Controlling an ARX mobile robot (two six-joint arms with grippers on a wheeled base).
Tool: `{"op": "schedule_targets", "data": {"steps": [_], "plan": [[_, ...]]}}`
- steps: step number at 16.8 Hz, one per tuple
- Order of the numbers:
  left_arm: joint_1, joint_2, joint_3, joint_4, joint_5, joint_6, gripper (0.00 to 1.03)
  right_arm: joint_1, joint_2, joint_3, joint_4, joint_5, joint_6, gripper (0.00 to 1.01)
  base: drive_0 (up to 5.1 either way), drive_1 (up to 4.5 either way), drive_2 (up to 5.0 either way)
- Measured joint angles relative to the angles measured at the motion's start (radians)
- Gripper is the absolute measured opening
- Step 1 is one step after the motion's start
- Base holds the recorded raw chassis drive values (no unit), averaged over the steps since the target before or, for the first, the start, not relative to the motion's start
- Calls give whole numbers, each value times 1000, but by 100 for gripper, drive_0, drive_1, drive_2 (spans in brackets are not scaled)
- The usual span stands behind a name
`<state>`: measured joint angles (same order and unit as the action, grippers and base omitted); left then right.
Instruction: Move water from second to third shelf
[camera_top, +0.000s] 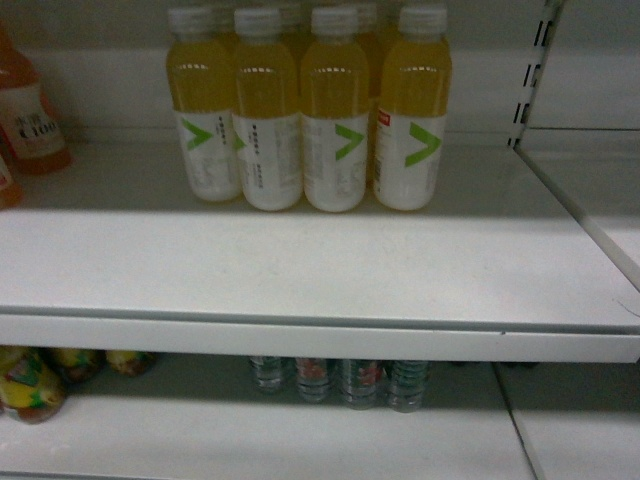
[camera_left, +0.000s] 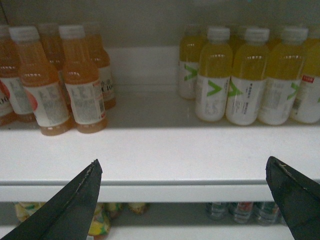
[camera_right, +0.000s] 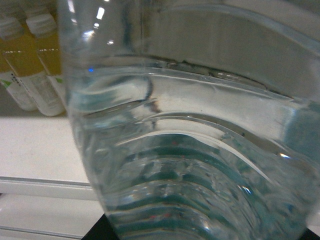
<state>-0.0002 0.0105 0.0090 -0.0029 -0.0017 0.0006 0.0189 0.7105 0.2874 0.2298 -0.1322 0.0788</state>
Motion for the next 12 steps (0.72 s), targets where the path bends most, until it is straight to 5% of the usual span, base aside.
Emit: {"op": "schedule_targets", "data": {"steps": [12], "plan": [[0, 0, 0, 0, 2, 0, 98, 0, -1, 2, 1, 0, 3, 40, 0, 0, 0]]}}
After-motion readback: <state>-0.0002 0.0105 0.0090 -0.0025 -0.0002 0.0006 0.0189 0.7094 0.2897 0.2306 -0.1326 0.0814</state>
